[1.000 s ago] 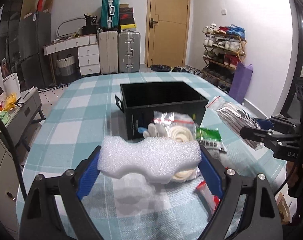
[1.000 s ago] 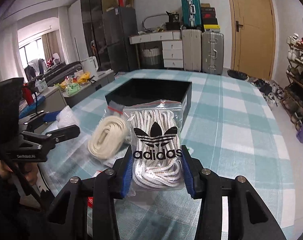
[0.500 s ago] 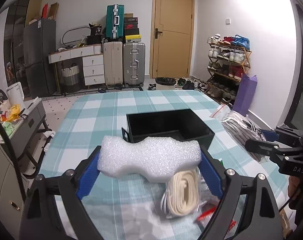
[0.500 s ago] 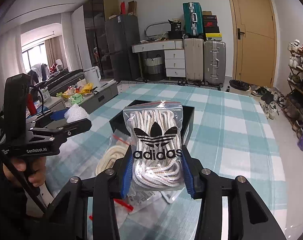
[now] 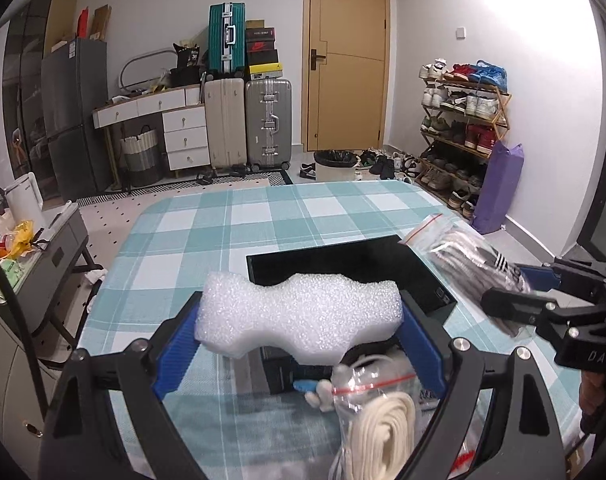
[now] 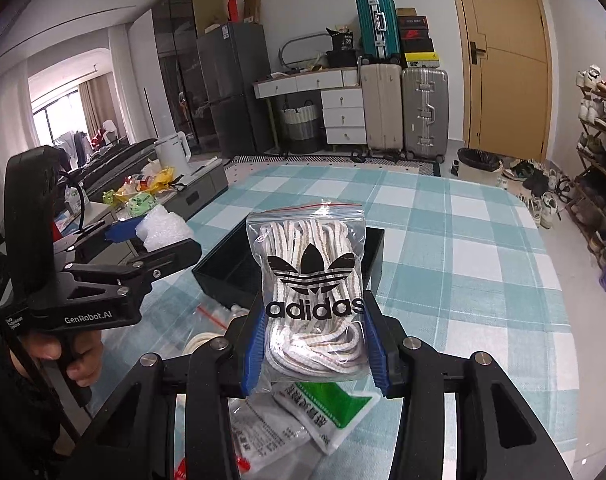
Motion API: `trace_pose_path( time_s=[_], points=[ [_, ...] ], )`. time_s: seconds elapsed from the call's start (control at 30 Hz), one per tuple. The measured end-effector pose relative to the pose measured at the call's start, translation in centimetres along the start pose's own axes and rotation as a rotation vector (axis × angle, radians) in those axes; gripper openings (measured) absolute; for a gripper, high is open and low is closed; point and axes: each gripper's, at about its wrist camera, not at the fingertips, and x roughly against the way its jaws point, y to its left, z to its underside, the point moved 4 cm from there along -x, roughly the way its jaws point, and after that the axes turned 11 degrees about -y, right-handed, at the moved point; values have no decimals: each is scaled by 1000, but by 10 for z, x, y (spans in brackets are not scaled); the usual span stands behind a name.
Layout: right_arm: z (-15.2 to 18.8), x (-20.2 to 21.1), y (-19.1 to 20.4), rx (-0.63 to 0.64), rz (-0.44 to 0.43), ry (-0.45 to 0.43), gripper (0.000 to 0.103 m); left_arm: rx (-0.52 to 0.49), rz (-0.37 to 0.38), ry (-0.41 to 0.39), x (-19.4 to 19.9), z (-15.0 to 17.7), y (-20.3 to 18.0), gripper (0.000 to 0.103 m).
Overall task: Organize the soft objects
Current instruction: 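Lift and carry the adidas bag and white foam over the black box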
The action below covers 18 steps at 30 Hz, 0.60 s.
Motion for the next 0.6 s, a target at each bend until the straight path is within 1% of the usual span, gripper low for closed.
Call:
trace_pose_path(
  time_s=[0.2,0.3,0.37,0.6],
  points=[
    [-1,-24,-1,9,3,21,44,1,-5,13,-20,2,1,90],
    [-1,-35,-5,7,3,33,44,-14,-14,28,-31,4,0,90],
    [1,-42,-7,13,8,49,44,-5,-6,34,-35,5,0,90],
    [0,-56,-7,22,9,69,44,-27,-13,44,-49,6,-1,90]
  ],
)
